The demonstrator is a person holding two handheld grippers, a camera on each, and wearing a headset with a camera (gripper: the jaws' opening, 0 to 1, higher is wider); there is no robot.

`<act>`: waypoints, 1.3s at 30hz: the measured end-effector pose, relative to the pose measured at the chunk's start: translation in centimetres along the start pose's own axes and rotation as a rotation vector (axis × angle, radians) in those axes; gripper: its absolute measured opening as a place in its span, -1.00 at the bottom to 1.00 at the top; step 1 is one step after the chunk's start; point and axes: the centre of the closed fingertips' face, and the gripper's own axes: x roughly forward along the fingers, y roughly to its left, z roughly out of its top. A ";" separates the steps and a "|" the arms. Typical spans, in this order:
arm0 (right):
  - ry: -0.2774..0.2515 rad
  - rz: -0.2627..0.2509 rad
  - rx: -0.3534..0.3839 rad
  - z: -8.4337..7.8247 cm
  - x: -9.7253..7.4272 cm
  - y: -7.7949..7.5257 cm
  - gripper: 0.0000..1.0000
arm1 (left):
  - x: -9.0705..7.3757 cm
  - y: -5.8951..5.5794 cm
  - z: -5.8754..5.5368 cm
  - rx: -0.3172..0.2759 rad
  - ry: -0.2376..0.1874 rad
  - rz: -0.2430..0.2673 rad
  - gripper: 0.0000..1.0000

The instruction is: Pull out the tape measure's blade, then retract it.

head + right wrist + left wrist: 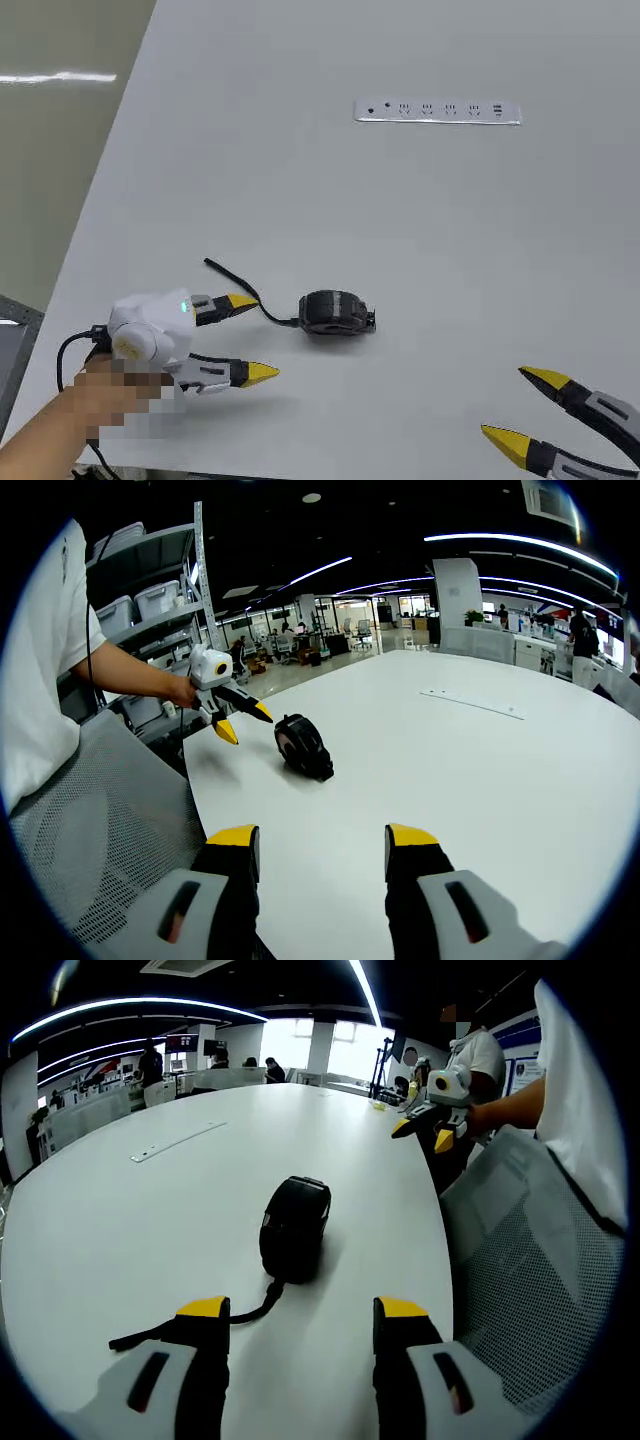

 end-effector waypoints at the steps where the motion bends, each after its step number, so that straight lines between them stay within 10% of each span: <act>1: 0.000 0.001 -0.001 0.0 0.1 -0.1 0.00 | 0.1 0.0 -0.1 0.005 0.005 -0.001 0.09; 39: -0.019 0.137 -0.047 -0.8 5.1 -0.9 -0.05 | 3.3 1.8 -2.3 -0.002 0.093 -0.033 -0.02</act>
